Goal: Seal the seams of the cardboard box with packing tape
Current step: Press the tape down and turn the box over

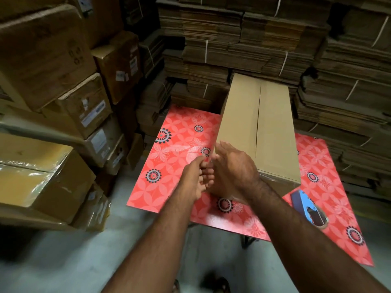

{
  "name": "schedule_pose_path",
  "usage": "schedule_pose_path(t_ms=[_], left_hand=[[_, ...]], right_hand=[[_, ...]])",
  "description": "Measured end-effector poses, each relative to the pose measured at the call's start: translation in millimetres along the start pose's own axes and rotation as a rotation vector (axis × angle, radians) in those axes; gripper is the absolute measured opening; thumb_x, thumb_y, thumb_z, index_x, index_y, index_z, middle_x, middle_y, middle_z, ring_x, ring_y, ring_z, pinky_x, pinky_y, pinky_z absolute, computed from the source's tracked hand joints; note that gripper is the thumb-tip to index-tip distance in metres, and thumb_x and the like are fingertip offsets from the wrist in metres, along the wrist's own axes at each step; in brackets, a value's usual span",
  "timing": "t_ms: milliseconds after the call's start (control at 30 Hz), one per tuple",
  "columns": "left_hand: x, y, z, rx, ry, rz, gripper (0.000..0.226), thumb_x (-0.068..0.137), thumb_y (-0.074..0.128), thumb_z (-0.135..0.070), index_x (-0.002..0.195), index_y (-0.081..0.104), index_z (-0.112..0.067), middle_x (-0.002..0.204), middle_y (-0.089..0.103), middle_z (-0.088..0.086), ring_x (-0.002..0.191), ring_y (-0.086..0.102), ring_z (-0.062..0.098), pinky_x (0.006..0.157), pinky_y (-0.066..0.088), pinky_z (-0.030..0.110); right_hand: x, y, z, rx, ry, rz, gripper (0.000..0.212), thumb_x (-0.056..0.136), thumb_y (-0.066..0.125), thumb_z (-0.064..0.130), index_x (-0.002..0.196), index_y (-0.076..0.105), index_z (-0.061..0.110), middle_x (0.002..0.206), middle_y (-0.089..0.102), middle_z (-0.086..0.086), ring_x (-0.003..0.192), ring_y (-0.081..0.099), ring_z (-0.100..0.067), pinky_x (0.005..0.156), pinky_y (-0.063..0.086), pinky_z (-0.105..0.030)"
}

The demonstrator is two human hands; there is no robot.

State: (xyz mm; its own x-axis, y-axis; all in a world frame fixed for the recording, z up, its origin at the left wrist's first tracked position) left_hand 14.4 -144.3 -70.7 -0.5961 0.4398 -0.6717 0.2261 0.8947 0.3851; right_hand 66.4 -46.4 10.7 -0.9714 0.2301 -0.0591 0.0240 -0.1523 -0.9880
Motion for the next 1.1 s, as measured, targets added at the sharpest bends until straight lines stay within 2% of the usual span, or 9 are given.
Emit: schedule_pose_path(t_ms=[67,200,333,400,533,667,733,900,1100], left_hand=[[3,-1,-5,-0.013,0.022,0.009,0.028,0.094,0.060,-0.035,0.077,0.067,-0.014,0.062,0.062,0.000,0.053,0.056,0.013,0.050,0.047,0.024],[4,-6,-7,0.012,0.094,0.008,0.012,0.091,0.065,-0.020,0.083,0.068,-0.012,0.060,0.060,-0.003,0.047,0.053,0.010,0.048,0.045,0.022],[12,-8,-12,0.179,0.416,-0.077,0.020,0.092,0.066,-0.018,0.073,0.064,-0.014,0.065,0.060,0.003,0.051,0.051,0.015,0.053,0.041,0.027],[19,-7,-14,0.337,0.606,-0.187,0.021,0.088,0.068,-0.023,0.069,0.064,-0.018,0.067,0.066,-0.002,0.058,0.057,0.018,0.056,0.047,0.030],[25,4,-2,0.399,0.764,-0.295,0.017,0.089,0.070,-0.025,0.073,0.066,-0.021,0.074,0.070,-0.008,0.070,0.062,0.014,0.068,0.051,0.031],[22,4,1,0.281,0.768,-0.351,0.009,0.089,0.072,-0.021,0.092,0.068,-0.028,0.081,0.069,-0.011,0.070,0.064,0.000,0.068,0.053,0.024],[22,-6,1,0.197,0.765,-0.426,0.011,0.093,0.064,-0.015,0.095,0.070,-0.024,0.083,0.072,-0.011,0.075,0.068,0.002,0.076,0.058,0.031],[1,5,4,-0.023,0.664,-0.112,0.039,0.108,0.040,-0.028,0.114,0.072,-0.007,0.111,0.075,0.009,0.105,0.071,0.018,0.094,0.055,0.029],[2,15,9,0.331,0.621,0.015,0.073,0.097,0.024,-0.071,0.140,0.058,-0.023,0.145,0.055,-0.007,0.137,0.046,0.007,0.118,0.032,0.030]], right_hand=[[0,-6,1,-0.020,-0.016,-0.027,0.039,0.087,0.070,0.027,0.120,0.065,0.007,0.128,0.059,-0.014,0.119,0.058,-0.031,0.093,0.051,-0.038],[7,-1,-4,-0.034,0.011,-0.031,0.038,0.102,0.051,0.031,0.134,0.055,0.010,0.140,0.055,-0.009,0.129,0.051,-0.024,0.098,0.038,-0.028],[6,-3,-1,-0.074,-0.002,-0.042,0.045,0.105,0.045,0.035,0.140,0.050,0.009,0.147,0.050,-0.011,0.136,0.044,-0.026,0.105,0.038,-0.035],[4,-4,5,-0.117,-0.029,0.009,0.043,0.104,0.048,0.030,0.138,0.052,0.004,0.143,0.050,-0.016,0.134,0.044,-0.030,0.104,0.036,-0.038],[3,7,3,-0.083,-0.002,-0.089,0.044,0.082,0.076,0.020,0.114,0.066,-0.008,0.113,0.068,-0.026,0.104,0.068,-0.039,0.081,0.058,-0.044],[8,28,-8,-0.089,-0.013,-0.089,0.052,0.092,0.052,0.035,0.123,0.065,-0.004,0.124,0.067,-0.022,0.112,0.067,-0.035,0.092,0.054,-0.047],[8,32,-12,-0.083,-0.012,-0.090,0.060,0.096,0.036,0.040,0.131,0.060,-0.004,0.132,0.062,-0.023,0.121,0.061,-0.037,0.099,0.049,-0.050],[11,38,-13,-0.049,-0.012,-0.085,0.064,0.098,0.030,0.040,0.138,0.053,-0.004,0.140,0.056,-0.023,0.130,0.054,-0.037,0.108,0.044,-0.049],[11,34,-24,-0.044,-0.055,-0.032,0.072,0.094,0.030,0.042,0.154,0.030,0.002,0.159,0.033,-0.016,0.149,0.028,-0.030,0.121,0.020,-0.040]])
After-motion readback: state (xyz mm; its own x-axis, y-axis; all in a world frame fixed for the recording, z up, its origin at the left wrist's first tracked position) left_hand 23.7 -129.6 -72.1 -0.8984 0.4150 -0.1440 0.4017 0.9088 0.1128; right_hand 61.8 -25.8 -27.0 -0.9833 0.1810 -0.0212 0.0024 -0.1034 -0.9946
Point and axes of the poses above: each hand's wrist, its own x-axis towards the middle knuckle, its own y-axis out of the palm, z = x × y, the point moved 2 cm from there along x, towards the middle knuckle
